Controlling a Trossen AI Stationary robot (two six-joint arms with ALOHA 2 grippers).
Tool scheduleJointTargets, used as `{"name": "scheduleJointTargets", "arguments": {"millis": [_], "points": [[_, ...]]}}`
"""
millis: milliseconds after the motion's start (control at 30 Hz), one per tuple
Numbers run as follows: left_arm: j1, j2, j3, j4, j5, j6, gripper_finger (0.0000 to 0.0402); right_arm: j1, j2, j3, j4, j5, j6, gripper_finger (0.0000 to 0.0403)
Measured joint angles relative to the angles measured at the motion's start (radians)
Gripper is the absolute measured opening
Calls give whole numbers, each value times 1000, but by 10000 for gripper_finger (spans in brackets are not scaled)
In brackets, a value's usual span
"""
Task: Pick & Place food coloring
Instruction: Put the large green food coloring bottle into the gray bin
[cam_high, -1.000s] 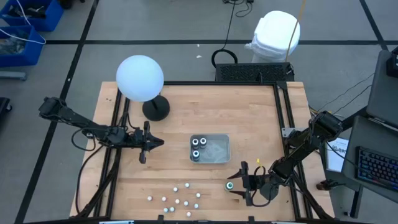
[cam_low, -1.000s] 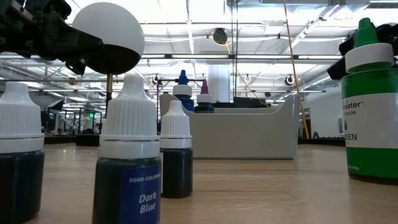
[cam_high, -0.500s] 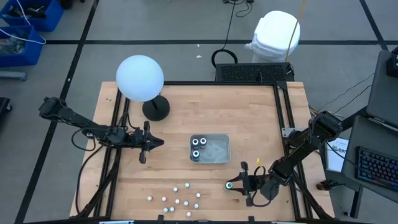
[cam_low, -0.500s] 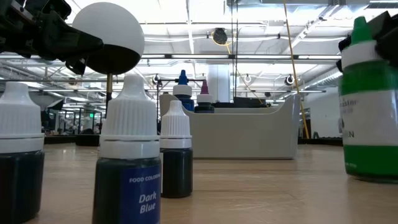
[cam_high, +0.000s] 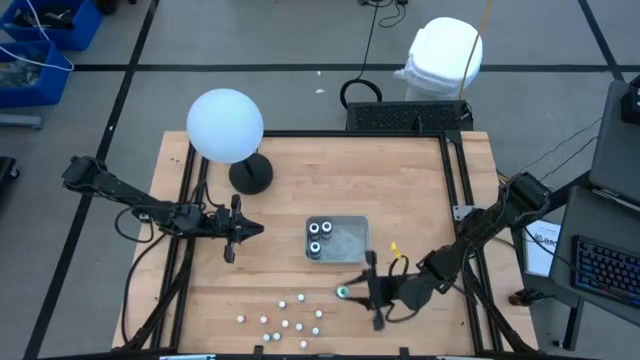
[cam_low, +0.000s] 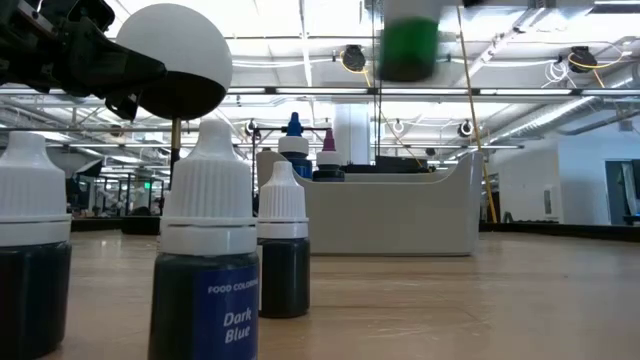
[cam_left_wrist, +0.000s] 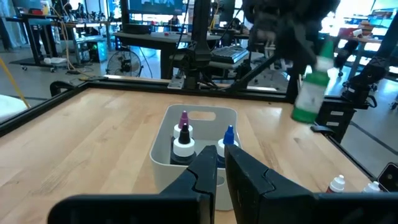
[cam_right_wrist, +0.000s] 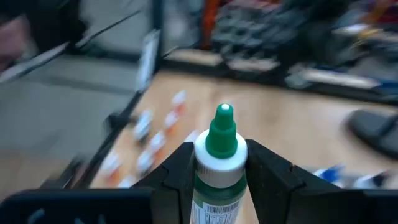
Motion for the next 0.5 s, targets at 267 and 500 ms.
{"name": "scheduleJointTargets", "arguments": {"millis": [267,500], "points": [[0,0,0,-3,0,0,37,-114,8,-5,-2,118,14,108],[0,0,0,-7,0,6,37,-189,30,-64,3,108,108,114]]}}
